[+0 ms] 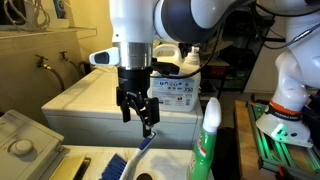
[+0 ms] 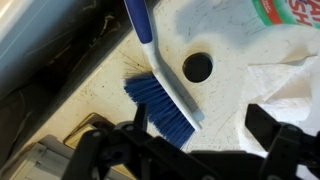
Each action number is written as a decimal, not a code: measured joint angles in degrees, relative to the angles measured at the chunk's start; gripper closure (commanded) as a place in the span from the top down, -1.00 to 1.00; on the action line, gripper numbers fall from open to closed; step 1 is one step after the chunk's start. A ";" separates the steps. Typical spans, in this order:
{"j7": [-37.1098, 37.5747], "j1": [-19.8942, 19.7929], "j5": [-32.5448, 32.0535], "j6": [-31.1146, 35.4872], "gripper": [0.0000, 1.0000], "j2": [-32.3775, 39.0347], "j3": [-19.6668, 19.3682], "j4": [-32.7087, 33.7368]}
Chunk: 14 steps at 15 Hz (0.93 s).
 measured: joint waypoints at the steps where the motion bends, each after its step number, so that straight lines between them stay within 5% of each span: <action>1: -0.02 0.08 0.01 -0.25 1.00 -0.01 0.05 0.28; 14: -1.19 1.81 -2.16 -1.16 1.00 2.35 -1.76 3.02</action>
